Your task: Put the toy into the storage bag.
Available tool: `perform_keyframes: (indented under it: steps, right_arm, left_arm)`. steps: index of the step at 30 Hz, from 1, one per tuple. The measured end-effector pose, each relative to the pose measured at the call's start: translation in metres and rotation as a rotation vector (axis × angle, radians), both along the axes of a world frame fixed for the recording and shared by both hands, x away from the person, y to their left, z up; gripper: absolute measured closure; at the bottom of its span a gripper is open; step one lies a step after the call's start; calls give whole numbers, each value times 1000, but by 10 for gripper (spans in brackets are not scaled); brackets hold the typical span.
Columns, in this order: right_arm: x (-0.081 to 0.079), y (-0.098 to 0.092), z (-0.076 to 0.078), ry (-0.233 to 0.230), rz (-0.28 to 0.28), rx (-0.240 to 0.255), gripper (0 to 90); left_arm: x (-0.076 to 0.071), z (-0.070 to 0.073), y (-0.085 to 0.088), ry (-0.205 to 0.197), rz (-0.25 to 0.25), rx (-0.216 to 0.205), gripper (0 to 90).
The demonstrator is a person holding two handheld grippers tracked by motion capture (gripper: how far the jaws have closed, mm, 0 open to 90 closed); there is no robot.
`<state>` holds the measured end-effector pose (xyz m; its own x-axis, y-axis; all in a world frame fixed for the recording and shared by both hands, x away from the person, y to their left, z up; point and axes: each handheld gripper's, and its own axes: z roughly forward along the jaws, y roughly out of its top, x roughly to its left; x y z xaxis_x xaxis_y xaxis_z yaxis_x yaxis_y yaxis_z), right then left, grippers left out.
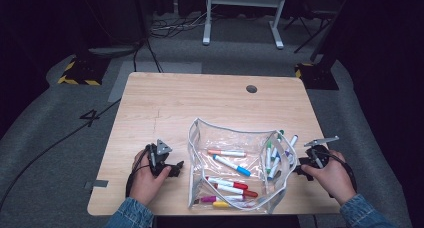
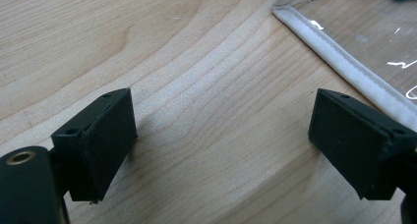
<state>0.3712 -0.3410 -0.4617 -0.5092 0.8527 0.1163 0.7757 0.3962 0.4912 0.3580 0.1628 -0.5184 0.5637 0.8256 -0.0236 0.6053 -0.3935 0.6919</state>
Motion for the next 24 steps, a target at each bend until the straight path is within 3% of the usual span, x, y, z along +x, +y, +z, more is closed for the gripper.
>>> perform_keyframes:
  steps: [6,9,15,19,24]
  right_arm:
    - [1,5,-15,15,-28,7,352]
    - [0,2,-18,34,-36,-39,415]
    - [-9,-10,-17,29,-74,-110,539]
    - [-16,-14,-17,29,-76,-131,558]
    - [-23,-17,-15,48,-69,-163,731]
  left_arm:
    - [0,0,0,0,1,-1,111]
    - [0,0,0,0,0,0,111]
    - [0,0,0,0,2,0,111]
    - [0,0,0,-1,1,0,111]
    - [0,0,0,-1,1,0,111]
